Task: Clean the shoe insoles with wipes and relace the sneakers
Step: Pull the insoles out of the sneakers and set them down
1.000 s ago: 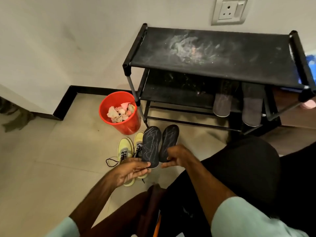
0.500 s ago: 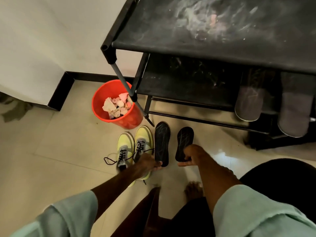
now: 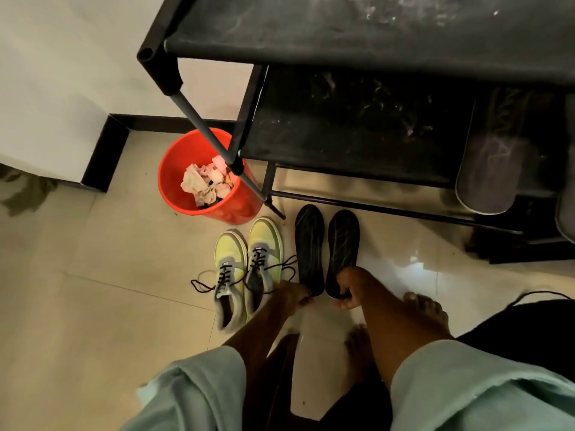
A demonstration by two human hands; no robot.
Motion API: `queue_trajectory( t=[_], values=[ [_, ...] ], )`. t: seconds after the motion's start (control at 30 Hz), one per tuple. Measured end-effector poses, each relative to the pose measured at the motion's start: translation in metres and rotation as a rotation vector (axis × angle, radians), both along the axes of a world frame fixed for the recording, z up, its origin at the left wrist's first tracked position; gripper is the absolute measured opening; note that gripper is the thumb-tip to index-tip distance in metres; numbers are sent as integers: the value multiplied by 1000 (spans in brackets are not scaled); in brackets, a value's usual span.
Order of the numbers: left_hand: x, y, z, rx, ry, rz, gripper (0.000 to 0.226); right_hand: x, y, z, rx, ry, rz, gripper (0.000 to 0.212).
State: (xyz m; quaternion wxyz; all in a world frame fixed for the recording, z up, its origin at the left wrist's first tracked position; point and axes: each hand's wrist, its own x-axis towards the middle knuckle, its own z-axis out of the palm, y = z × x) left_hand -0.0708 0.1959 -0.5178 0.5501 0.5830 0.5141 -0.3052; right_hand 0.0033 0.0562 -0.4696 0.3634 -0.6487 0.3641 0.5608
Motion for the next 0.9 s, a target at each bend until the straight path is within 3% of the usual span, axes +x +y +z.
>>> queue_trajectory(
  t=[0.07,0.1,0.13,0.17,0.23,0.27,0.3,0.37,0.53,0.6,0.7,0.83,0.9],
  values=[
    [-3,1,-1,-108,-75,107,9,0,2,1,1,-40,107,42],
    [-4,8,-14,-252,-62,-13,13,0,2,3,8,-80,179,42],
    [-14,5,-20,-84,-258,-320,26,1,3,8,3,-120,201,42],
    [-17,8,-16,9,-424,-321,37,1,3,8,-11,-117,196,42],
    [-11,-5,10,-223,-182,85,40,1,2,11,-28,-144,216,45],
    [-10,-9,14,-27,-182,88,36,1,5,11,-33,-168,220,45],
    [-6,-15,26,-46,-52,41,31,3,6,10,-40,-187,199,44],
    [4,-21,36,-44,-21,-59,9,6,11,16,-31,-211,112,44],
    [34,-26,86,45,-140,-343,16,28,14,52,-36,-358,87,50],
    [44,-22,100,71,-185,-463,8,41,14,78,-26,-411,164,53],
    [65,-21,127,104,-246,-567,30,56,9,123,-33,-559,296,41],
    [98,-40,204,241,-361,-791,11,63,2,194,-80,-758,564,22],
    [110,-53,247,287,-414,-883,16,60,-10,230,-127,-890,654,20]
  ],
)
